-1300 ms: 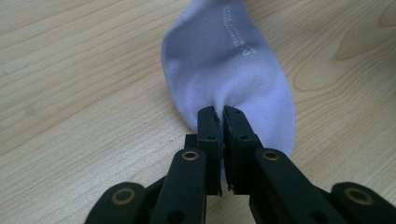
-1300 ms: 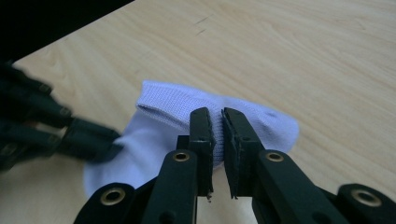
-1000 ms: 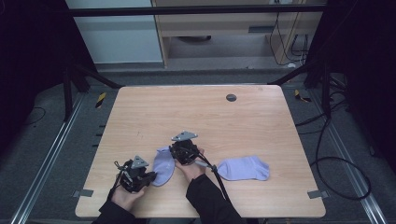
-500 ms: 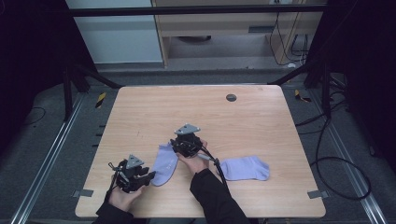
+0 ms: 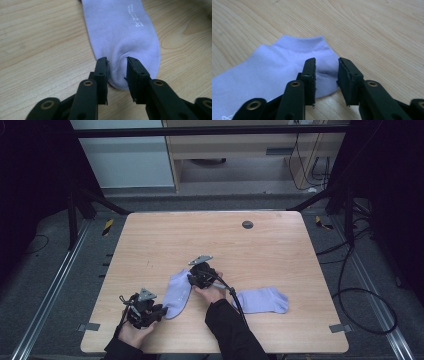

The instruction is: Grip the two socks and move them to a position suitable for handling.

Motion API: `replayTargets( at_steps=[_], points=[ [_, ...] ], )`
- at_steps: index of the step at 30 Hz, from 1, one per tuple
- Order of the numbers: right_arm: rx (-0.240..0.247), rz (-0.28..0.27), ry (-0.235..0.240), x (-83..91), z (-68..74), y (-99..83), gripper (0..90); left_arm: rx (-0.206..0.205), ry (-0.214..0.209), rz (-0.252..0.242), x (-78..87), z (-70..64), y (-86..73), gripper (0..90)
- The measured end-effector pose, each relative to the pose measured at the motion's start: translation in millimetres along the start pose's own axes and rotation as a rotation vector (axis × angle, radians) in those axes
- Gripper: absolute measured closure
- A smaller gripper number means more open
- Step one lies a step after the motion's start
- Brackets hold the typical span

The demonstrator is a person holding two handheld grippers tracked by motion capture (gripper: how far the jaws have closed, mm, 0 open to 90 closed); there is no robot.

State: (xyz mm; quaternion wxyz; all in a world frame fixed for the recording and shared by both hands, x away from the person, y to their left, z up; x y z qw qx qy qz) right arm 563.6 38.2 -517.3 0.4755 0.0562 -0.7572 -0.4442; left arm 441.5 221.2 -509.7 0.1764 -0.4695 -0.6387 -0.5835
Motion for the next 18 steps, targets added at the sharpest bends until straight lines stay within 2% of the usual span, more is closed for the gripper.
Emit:
replayTargets(
  at_steps=[4,5,6,7,12,18],
  points=[
    [0.001,0.014,-0.004,-0.6,-0.6,-1.4,79.9,-0.006,0.002,0.005,-1.2,-0.8,0.1,80.3],
    [0.001,0.014,-0.004,-0.6,-0.6,-1.4,79.9,-0.009,0.001,0.007,-1.6,-1.1,0.2,82.5],
    [0.011,0.021,-0.002,-0.6,0.2,-1.6,87.0,-0.011,-0.002,0.011,-2.0,-1.7,0.5,84.1],
    [0.011,0.025,-0.005,-0.4,0.8,-1.5,89.5,-0.011,-0.002,0.011,-2.0,-1.7,0.5,84.5],
    [-0.001,0.033,0.005,1.3,2.1,-0.8,90.0,-0.020,-0.007,0.015,-1.1,-1.9,2.2,85.7],
    [-0.015,-0.002,-0.007,9.6,-5.1,0.3,90.0,-0.020,0.002,0.011,0.6,1.7,3.8,85.8]
  ],
)
Point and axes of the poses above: each handheld gripper's, and its own axes: x roughly backward along the jaws, y roughly out of its top, z roughly to its left, the point moved 3 cm from there along -x, roughly forward along the jaws, and after that the axes turned 15 degrees about x, right-handed, at the moved point
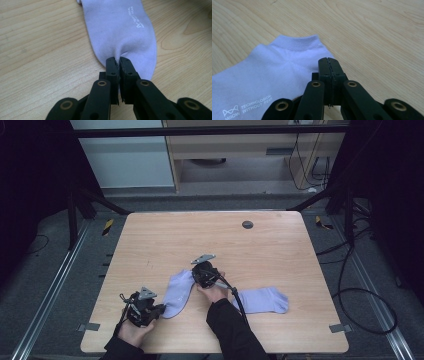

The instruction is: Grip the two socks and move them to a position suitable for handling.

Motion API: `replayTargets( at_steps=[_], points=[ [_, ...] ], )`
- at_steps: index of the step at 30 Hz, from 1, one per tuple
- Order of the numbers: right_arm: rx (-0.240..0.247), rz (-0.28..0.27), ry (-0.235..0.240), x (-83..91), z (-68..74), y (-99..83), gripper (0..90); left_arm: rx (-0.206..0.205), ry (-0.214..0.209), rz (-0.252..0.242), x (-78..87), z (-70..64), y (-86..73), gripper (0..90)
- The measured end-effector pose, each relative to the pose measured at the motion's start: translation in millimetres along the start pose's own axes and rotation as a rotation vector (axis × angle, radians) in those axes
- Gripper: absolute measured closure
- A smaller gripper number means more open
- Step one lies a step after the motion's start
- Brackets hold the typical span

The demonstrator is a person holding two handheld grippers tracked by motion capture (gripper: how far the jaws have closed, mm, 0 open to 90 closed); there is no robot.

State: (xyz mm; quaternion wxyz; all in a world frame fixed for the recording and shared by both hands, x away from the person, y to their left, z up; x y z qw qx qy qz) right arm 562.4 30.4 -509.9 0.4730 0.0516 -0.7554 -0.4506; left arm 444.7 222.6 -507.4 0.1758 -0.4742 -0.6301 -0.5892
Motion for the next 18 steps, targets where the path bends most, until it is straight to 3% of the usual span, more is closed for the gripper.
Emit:
replayTargets(
  at_steps=[1,2,3,6,11,14,16,18],
  points=[
    [0.000,0.000,0.000,0.0,0.0,0.0,90.0,0.000,0.000,0.000,0.0,0.0,0.0,85.8],
    [-0.012,-0.021,-0.022,-1.9,-1.9,0.6,74.2,-0.002,0.001,0.001,-0.3,-0.1,0.0,85.7],
    [-0.019,-0.026,-0.025,-3.1,-2.2,0.8,69.2,-0.004,0.002,-0.001,-0.3,-0.2,0.1,85.8],
    [-0.014,-0.029,-0.035,-8.3,-1.4,1.0,62.8,-0.006,0.002,-0.001,-0.1,-0.1,0.2,85.7],
    [0.001,-0.004,-0.030,-14.9,-1.2,-0.5,64.3,-0.006,0.003,-0.001,0.0,0.5,0.3,85.7],
    [-0.009,-0.001,-0.017,-16.5,0.3,-1.3,72.3,-0.006,0.005,-0.002,-0.1,0.8,0.5,85.7],
    [0.006,0.006,-0.010,-15.8,3.4,-0.1,83.8,-0.005,0.009,-0.005,0.1,1.1,0.7,85.7],
    [0.022,0.016,-0.006,-13.3,7.2,1.3,87.7,-0.003,0.009,-0.012,1.9,2.4,1.7,85.7]
  ],
)
Point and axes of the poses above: each handheld gripper's, and its own axes: x roughly backward along the jaws, y roughly out of its top, z roughly to its left, the point moved 3 cm from there along -x, roughly forward along the jaws, and after that the axes turned 15 degrees about x, right-handed, at the moved point
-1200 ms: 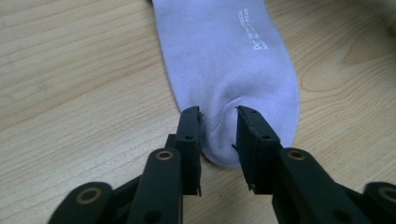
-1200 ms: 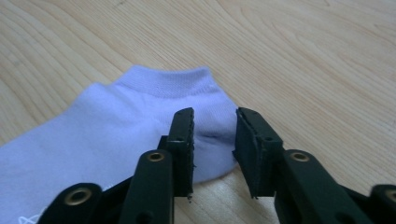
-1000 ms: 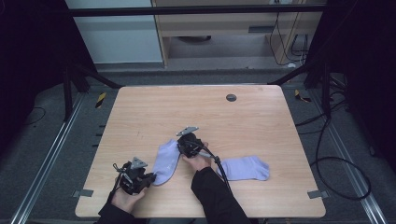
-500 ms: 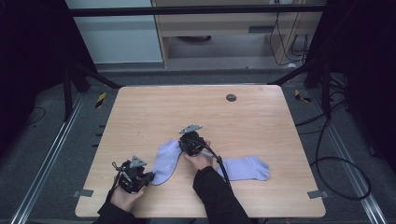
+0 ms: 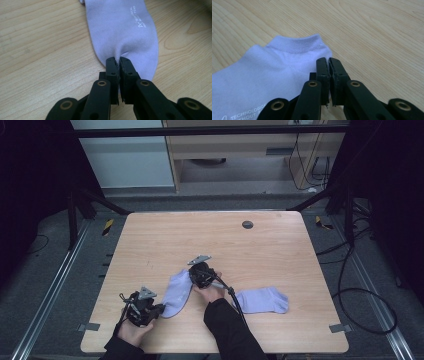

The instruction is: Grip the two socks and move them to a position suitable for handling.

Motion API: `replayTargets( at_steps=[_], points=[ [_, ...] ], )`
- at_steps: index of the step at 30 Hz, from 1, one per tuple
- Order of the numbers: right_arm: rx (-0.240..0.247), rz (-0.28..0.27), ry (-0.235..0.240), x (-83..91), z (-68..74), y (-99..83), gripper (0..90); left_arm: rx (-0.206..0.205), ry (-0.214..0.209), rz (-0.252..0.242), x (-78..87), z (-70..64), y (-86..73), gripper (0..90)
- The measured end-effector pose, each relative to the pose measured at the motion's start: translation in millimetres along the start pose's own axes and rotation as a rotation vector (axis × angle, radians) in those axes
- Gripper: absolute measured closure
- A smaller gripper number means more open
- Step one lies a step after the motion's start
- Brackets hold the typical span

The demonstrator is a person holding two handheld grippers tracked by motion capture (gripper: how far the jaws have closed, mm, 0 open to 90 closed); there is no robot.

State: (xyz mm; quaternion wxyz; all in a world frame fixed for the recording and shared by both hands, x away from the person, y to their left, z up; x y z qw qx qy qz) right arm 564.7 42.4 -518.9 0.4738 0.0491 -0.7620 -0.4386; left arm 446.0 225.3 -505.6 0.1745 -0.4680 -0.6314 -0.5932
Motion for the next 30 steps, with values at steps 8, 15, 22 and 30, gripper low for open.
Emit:
replayTargets(
  at_steps=[8,15,22,30],
  points=[
    [-0.011,-0.042,0.017,22.1,0.6,0.2,88.0,0.003,0.039,-0.031,4.9,9.0,5.2,85.5],
    [0.004,-0.066,0.031,53.3,20.3,-10.3,87.9,-0.003,0.112,-0.064,6.2,18.5,14.4,85.3],
    [-0.030,-0.075,0.062,65.7,35.3,-27.4,87.9,-0.004,0.153,-0.079,2.8,26.2,23.3,83.9],
    [-0.046,-0.037,0.062,69.0,51.3,-43.5,86.6,-0.020,0.172,-0.088,-0.8,28.0,24.9,69.9]
  ],
)
Point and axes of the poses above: each handheld gripper's, and its own axes: x roughly backward along the jaws, y roughly out of its top, z roughly to its left, the point moved 3 cm from there along -x, roughly forward along the jaws, and after that the axes turned 15 degrees about x, right-handed, at the moved point
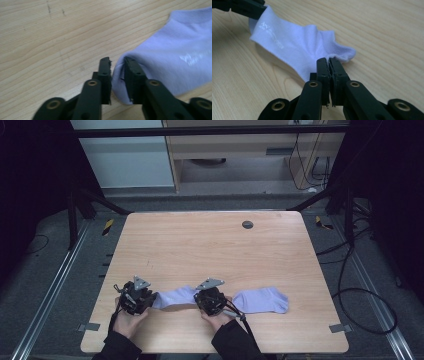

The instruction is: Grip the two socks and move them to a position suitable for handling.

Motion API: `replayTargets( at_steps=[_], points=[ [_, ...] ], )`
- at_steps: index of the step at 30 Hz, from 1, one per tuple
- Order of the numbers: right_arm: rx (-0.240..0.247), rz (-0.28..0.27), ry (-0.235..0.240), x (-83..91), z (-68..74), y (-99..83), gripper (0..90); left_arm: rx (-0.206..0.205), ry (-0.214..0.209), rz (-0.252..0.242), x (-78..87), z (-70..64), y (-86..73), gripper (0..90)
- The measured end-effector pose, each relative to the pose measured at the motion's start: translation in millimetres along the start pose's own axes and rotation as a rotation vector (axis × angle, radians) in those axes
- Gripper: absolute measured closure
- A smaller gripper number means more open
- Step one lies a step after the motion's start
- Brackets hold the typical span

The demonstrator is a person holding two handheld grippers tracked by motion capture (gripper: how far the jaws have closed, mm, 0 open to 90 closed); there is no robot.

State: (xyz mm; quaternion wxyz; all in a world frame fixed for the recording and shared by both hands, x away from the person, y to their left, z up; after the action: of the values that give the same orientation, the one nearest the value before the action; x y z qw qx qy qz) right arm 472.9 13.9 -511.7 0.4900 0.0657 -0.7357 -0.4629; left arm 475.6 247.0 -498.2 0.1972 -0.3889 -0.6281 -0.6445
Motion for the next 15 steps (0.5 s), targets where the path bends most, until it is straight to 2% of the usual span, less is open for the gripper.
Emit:
replayTargets(
  at_steps=[2,4,5,7,13,15],
  points=[
    [-0.001,0.001,0.003,0.0,1.0,-1.5,85.3,0.011,-0.002,-0.006,0.9,1.9,0.2,64.3],
    [-0.001,0.007,0.020,0.8,2.4,-6.6,79.1,0.043,-0.007,-0.020,5.2,6.3,0.0,61.1],
    [-0.001,0.007,0.020,0.8,2.4,-6.6,79.1,0.043,-0.007,-0.020,5.2,6.3,0.0,59.6],
    [-0.014,-0.014,0.018,5.4,-1.7,-5.7,75.6,0.061,-0.010,-0.038,11.8,9.6,-2.2,57.1],
    [-0.030,-0.048,-0.013,5.2,-14.4,3.8,68.0,0.076,-0.024,-0.019,17.2,10.2,-12.4,53.4],
    [-0.033,-0.034,-0.015,-0.4,-15.9,5.2,66.7,0.074,-0.030,-0.016,16.7,9.2,-13.4,53.7]
  ],
)
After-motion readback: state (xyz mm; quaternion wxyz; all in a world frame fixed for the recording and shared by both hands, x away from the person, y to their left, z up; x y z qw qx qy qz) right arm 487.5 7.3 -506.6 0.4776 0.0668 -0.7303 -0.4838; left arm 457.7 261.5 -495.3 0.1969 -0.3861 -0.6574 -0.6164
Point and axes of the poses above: each handheld gripper's, and its own axes: x roughly backward along the jaws, y roughly out of its top, z roughly to its left, the point moved 3 cm from there along -x, roughly forward along the jaws, and after that the axes turned 15 degrees about x, right-handed, at the moved point
